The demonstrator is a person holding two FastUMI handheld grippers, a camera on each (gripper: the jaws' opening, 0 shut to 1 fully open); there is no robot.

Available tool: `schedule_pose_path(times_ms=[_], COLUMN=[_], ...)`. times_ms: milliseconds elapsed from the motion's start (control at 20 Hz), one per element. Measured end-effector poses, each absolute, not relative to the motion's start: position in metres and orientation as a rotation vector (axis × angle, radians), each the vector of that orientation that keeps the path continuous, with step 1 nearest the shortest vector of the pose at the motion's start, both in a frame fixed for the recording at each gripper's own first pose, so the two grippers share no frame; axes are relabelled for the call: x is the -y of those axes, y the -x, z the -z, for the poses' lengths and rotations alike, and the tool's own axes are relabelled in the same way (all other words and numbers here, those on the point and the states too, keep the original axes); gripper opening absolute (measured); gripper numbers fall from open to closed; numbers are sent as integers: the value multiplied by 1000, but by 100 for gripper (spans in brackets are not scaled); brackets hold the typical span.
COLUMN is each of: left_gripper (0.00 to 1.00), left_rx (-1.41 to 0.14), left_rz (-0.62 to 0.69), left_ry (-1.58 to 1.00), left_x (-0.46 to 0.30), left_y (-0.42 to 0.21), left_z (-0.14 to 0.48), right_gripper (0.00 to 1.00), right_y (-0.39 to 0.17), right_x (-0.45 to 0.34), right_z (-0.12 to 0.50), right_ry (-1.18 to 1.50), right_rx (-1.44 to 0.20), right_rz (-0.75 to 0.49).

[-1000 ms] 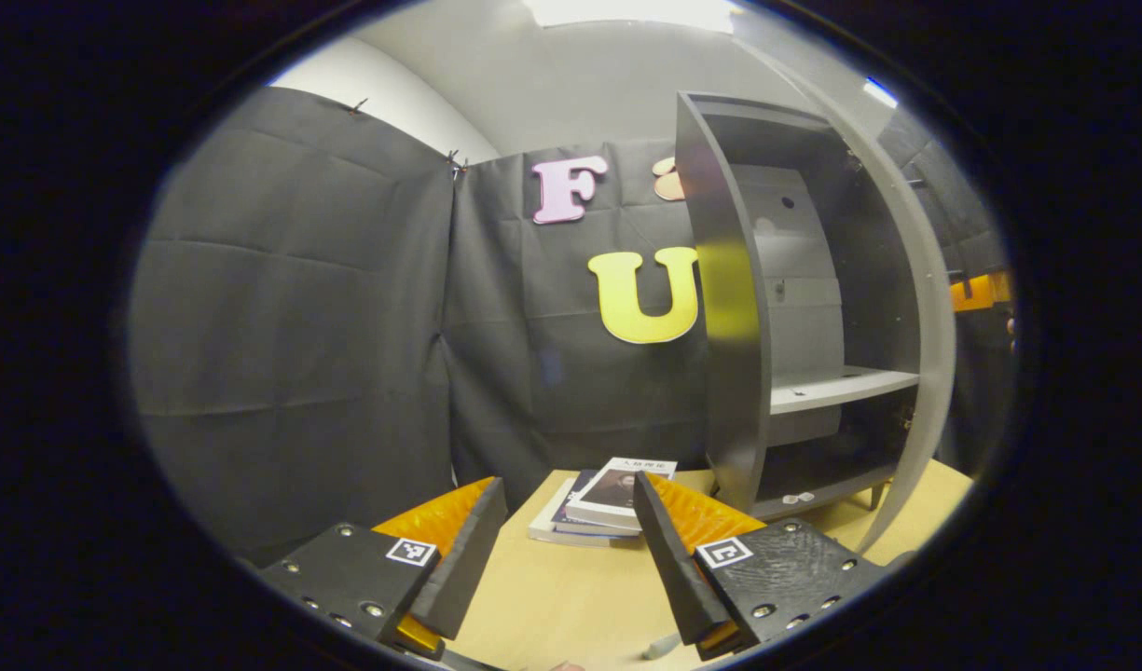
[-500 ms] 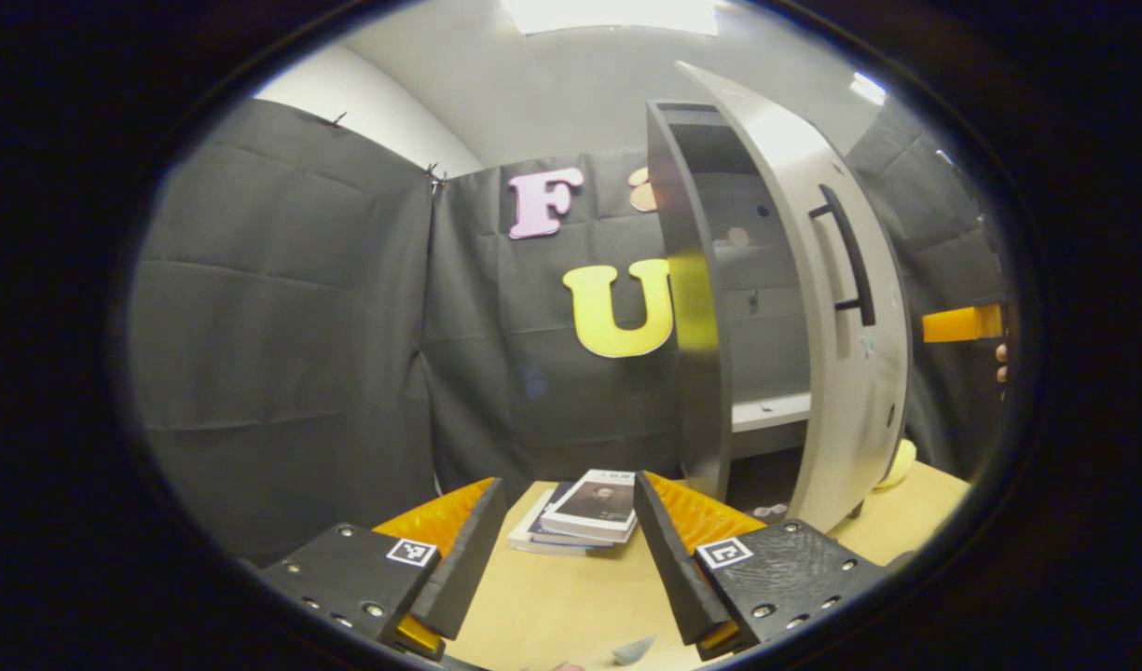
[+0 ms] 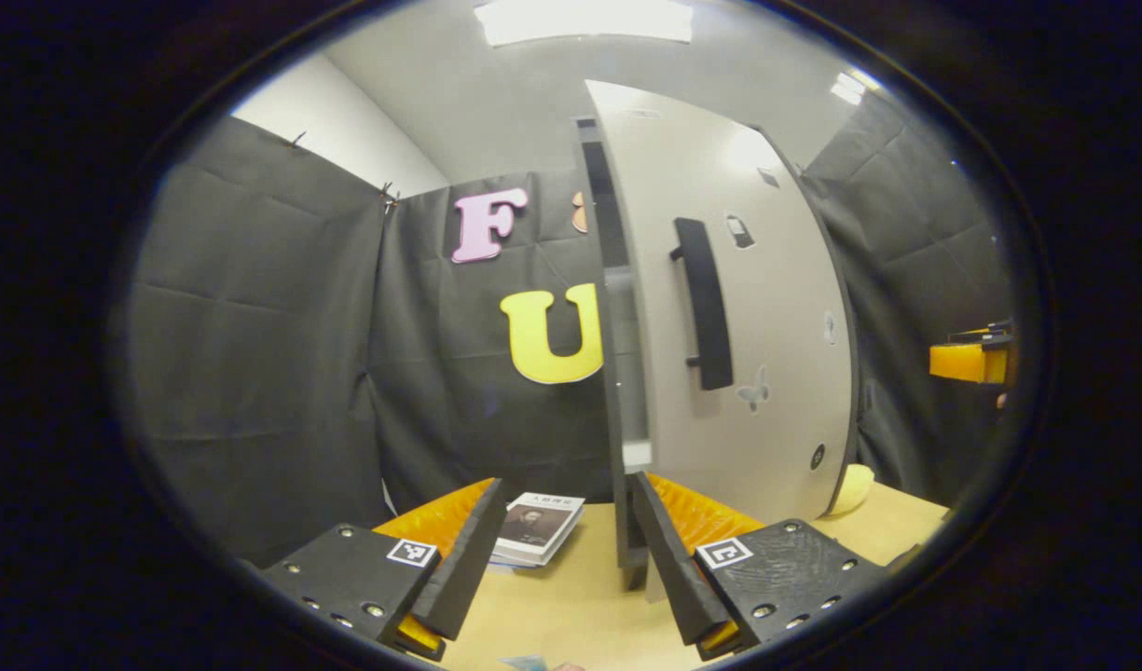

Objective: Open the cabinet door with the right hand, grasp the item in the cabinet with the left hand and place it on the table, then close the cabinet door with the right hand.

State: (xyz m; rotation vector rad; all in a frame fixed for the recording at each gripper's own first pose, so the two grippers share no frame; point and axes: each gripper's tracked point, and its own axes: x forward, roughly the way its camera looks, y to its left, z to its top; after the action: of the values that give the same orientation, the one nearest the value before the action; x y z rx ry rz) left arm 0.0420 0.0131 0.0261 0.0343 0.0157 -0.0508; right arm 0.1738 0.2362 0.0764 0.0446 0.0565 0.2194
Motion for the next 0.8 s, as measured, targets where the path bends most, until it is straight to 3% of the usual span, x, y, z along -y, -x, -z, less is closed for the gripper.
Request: schedule_pose_path(times_ms=[50, 100, 250, 300, 350, 400, 450, 800], left_gripper=[83, 83, 83, 83, 83, 83, 86, 83], left_rx=[-14, -12, 0, 2, 6, 5, 0, 1], left_rz=[69, 77, 65, 48, 31, 19, 16, 34], left_ry=[-28, -23, -37, -52, -66, -71, -68, -71], left_x=[5, 17, 36, 38, 38, 38, 39, 31], left_y=[-41, -40, -33, -31, -31, -27, -24, -16], left_z=[-28, -30, -36, -37, -38, -39, -36, -41], right_gripper=[99, 94, 99, 94, 99, 94, 99, 98], right_y=[-173, -172, -174, -173, -173, -172, -170, -150], right_x=[-227, -220, -202, -200, -198, -197, -195, -200], right_z=[-75, -73, -66, -62, -59, -56, -53, -55], right_ry=[-51, -57, -62, -66, -72, -78, -83, -99], right_rx=[-52, -45, -22, -21, -21, -28, -37, -41], right_rz=[-212, -206, -193, -199, -201, -199, -197, -165])
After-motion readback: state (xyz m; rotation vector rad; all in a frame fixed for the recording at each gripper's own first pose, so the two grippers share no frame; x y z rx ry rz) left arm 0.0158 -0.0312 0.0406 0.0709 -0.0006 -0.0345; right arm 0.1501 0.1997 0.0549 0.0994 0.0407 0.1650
